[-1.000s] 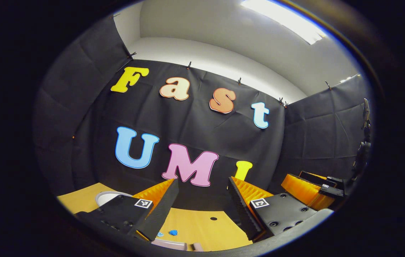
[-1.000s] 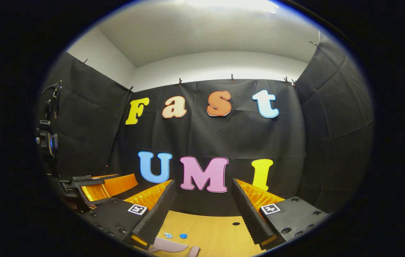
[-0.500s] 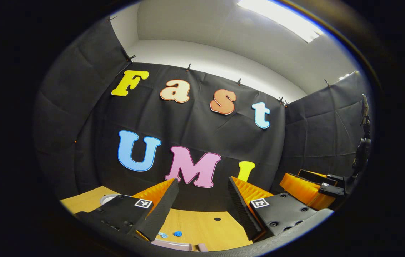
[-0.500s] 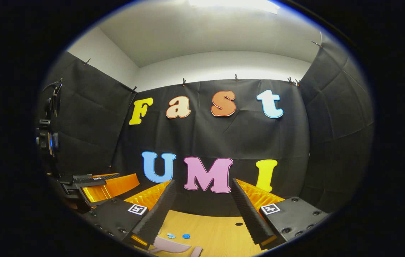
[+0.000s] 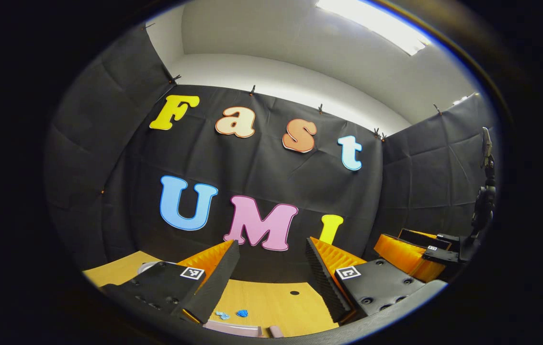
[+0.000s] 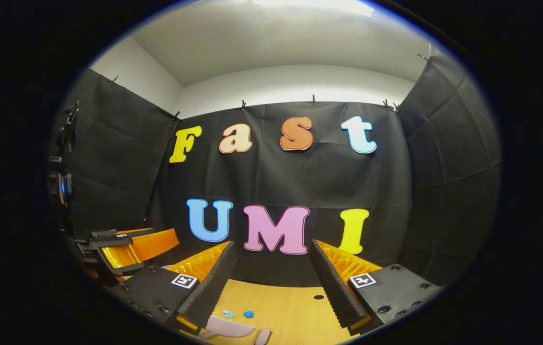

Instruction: Pick up the small broom and dustpan from the desktop, sweep the trash into the dustpan with the broom, and then empty the trash into the garbage bin.

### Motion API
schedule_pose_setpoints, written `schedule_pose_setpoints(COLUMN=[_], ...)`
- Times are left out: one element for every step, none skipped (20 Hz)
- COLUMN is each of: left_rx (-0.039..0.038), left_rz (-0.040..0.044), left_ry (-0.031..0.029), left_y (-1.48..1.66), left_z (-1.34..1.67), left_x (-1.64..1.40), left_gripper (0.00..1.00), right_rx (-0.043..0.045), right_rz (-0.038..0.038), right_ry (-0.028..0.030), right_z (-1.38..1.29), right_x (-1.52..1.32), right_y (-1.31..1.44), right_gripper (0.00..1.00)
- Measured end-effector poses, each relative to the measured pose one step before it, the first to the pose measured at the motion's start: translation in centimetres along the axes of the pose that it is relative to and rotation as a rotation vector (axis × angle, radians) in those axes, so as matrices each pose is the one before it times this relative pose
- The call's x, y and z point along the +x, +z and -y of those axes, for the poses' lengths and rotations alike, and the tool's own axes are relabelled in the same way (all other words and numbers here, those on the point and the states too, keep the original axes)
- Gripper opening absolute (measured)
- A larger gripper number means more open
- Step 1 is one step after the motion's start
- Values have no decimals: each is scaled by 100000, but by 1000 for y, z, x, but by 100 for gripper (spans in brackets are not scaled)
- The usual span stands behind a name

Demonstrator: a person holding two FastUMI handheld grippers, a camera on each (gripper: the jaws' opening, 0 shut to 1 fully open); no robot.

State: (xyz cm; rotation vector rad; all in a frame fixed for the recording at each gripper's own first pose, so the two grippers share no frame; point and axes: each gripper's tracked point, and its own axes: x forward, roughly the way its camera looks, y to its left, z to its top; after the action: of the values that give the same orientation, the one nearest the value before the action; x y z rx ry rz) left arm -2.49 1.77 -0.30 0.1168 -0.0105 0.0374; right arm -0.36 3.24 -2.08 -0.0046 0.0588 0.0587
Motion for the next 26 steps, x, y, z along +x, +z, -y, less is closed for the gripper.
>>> schedule_pose_setpoints(left_rx=[433, 116, -126, 202, 659, 1158, 1368, 1082, 658, 146, -50, 198, 734, 841, 855, 397, -375, -1000, -1594, -1459, -1189, -654, -202, -414, -834, -1521], left_rz=[-740, -942, -685, -283, 86, -95, -139, -381, -1230, -2304, -2316, -1322, -298, -221, -796, -1658, -2286, -2886, -3421, -2309, -2766, -3032, -3667, -4795, -5429, -5392], left_ry=[602, 724, 345, 376, 778, 885, 836, 438, -207, -423, -848, -607, 98, 575, 192, -34, -435, -76, -314, 212, 605, 966, 1141, 1293, 1134, 543], left_y=[-209, -409, -124, -17, 63, -79, -31, -273, -303, -578, -446, -280, -107, -204, -228, -761, -561, -821, -816, -643, -698, -1007, -1036, -1371, -1392, -1592], left_z=[-293, -280, -138, -87, -278, -262, -325, -94, -18, 6, 175, 30, -118, -371, -96, 6, 34, -40, -58, -160, -167, -269, -253, -330, -281, -256], left_x=[-143, -134, -242, -89, -168, -122, -127, 18, -98, -27, -266, -32, -168, -156, 51, 218, 245, 387, 263, 369, 428, 603, 654, 793, 810, 957], left_gripper=[82, 82, 82, 82, 82, 82, 82, 82, 82, 82, 82, 82, 82, 82, 84, 82, 82, 82, 82, 82, 82, 82, 82, 82, 82, 82], right_rx=[452, 232, -2, -74, 44, -14, -308, -801, -837, -450, -190, 171, 462, 541, 566, 393, 186, -25, 327, 487, 615, 896, 1311, 1829, 1970, 2771], right_rz=[-846, -902, -696, -376, -229, -365, -701, -761, -838, -1269, -1230, -314, -503, -996, -1232, -1203, -868, -1278, -1663, -1859, -2474, -2851, -3465, -4306, -4963, -6302], right_ry=[458, 396, -107, -124, -277, -405, -632, -899, -554, -13, 393, 599, 227, -153, -316, -289, -484, -869, -484, -747, -681, -971, -1189, -896, -544, 549], right_z=[-230, -238, -14, -81, -93, -79, -109, -71, -142, -305, -369, -441, -384, -241, -248, -182, -117, 44, 47, 112, 170, 211, 363, 218, 175, -70], right_x=[50, 74, 89, 104, 163, 138, 197, 176, 157, 135, 144, 127, 183, 169, 209, 211, 187, 303, 280, 427, 495, 529, 589, 703, 812, 752], right_y=[-285, -250, -179, -150, -128, -247, -305, -276, -327, -507, -484, -263, -273, -534, -552, -434, -426, -524, -732, -847, -897, -1122, -1286, -1551, -1722, -1981], right_gripper=[96, 99, 99, 99, 99, 96, 96, 99, 96, 96, 99, 99, 99, 99, 96, 99, 96, 99, 99, 96, 99, 96, 99, 99, 99, 99])
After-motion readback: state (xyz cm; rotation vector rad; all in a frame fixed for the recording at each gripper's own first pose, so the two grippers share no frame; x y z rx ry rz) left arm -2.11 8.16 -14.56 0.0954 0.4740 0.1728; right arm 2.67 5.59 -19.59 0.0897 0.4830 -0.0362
